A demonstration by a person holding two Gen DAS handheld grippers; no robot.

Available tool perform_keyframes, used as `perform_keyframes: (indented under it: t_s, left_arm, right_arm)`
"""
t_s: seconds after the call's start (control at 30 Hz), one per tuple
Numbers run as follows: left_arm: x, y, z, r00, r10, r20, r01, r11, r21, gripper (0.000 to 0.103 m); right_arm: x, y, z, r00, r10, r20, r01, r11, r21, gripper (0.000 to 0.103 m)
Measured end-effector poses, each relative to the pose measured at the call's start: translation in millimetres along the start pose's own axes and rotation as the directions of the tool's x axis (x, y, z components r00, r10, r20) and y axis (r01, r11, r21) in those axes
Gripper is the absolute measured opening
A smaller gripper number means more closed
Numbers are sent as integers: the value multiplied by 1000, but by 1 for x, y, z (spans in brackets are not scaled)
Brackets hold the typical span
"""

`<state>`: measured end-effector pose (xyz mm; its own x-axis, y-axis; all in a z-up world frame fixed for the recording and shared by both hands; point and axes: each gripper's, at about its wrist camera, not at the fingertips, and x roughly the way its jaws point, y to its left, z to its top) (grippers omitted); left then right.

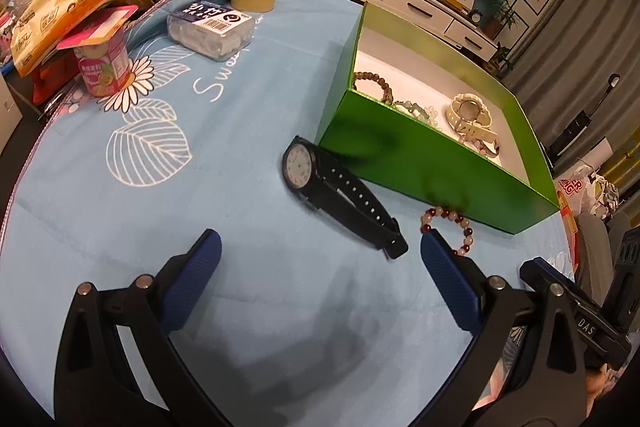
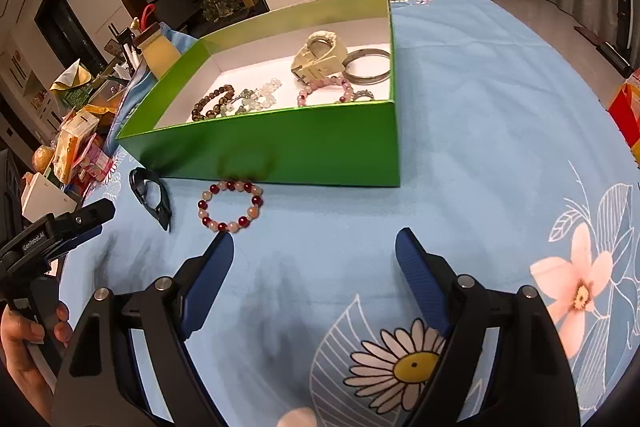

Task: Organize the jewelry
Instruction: 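Withdraw both tools toward the black watch and red-and-white bead bracelet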

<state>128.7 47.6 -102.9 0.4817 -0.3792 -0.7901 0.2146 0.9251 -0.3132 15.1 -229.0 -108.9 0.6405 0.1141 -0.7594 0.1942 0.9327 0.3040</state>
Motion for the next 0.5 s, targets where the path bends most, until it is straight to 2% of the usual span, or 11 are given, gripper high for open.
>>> perform_keyframes:
  t_s: [0.5]
  left_arm:
    - [12,-3,8,1000,0,-7,0,1000,4,101]
  right_arm:
    - [14,8,9,1000,6,-13,-6,1000,4,83]
